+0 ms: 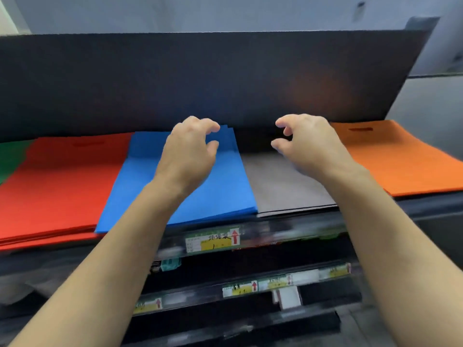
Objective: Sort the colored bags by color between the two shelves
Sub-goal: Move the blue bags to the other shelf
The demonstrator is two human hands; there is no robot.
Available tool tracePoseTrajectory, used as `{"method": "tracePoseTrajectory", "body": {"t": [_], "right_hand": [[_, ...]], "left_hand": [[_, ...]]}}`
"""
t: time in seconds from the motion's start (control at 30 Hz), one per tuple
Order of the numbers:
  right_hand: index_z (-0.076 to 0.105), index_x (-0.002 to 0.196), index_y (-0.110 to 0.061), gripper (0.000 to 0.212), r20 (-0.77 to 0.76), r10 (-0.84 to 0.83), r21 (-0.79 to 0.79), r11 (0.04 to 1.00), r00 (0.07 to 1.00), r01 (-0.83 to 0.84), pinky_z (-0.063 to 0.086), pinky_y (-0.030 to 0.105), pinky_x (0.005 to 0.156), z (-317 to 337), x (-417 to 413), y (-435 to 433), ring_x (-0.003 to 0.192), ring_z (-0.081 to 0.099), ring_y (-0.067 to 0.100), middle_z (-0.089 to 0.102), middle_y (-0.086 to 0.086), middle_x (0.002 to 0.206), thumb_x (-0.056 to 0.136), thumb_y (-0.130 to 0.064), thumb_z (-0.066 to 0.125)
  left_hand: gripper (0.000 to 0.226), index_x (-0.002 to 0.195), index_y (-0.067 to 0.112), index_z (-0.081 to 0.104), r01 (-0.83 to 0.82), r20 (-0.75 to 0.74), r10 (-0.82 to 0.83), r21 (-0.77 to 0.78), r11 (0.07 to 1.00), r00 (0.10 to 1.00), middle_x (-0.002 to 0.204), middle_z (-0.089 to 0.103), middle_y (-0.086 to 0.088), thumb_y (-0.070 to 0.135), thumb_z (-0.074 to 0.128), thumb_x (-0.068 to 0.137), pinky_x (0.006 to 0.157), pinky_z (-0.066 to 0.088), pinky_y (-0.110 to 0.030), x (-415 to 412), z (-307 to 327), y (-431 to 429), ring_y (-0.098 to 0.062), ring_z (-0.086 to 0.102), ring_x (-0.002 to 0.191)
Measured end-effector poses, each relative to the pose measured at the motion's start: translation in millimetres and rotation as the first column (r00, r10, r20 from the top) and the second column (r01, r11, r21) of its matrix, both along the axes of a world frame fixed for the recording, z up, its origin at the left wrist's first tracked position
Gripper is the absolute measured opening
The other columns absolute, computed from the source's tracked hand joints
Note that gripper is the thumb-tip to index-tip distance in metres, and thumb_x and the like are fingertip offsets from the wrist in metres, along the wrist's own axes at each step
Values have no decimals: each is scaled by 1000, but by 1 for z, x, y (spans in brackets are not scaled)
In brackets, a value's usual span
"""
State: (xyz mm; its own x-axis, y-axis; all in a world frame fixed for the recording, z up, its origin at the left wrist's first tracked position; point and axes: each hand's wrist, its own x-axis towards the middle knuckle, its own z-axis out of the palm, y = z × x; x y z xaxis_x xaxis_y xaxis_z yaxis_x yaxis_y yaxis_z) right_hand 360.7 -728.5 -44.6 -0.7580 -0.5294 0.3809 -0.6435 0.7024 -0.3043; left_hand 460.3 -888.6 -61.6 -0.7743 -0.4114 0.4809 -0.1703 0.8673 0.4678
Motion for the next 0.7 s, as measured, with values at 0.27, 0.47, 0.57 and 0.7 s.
{"method": "tracePoseTrajectory", "body": {"t": [0.27,0.47,0.57,0.7], "right_hand": [[60,121,-14,34,-41,-221,-56,974,974,218,45,37,92,11,-23,139,107,56,29,64,10,114,90,-27,59],[56,127,-18,39,-12,-474,-84,878,881,471,46,37,92,18,-48,296,109,56,31,62,10,118,90,-30,60],[55,128,-18,40,-10,-584,-85,809,811,582,46,38,93,21,-55,378,110,55,31,62,9,118,91,-31,59],[59,122,-13,37,-28,-727,-95,685,686,722,46,39,92,23,-52,477,109,55,34,64,12,115,90,-33,59]], "left_hand": [[29,119,18,63,311,-78,-316,-69,948,946,113,61,0,13,55,91,86,42,-23,-64,25,137,-16,55,103],[30,116,16,65,531,-78,-546,-158,833,834,111,62,-5,8,54,89,88,45,-31,-125,40,287,-24,57,102],[31,117,17,64,613,-98,-634,-182,769,767,113,62,-3,9,53,89,90,44,-31,-155,43,368,-23,57,103],[31,119,19,62,727,-86,-751,-202,656,654,115,60,-1,14,52,91,93,42,-31,-184,44,473,-22,55,107]]}}
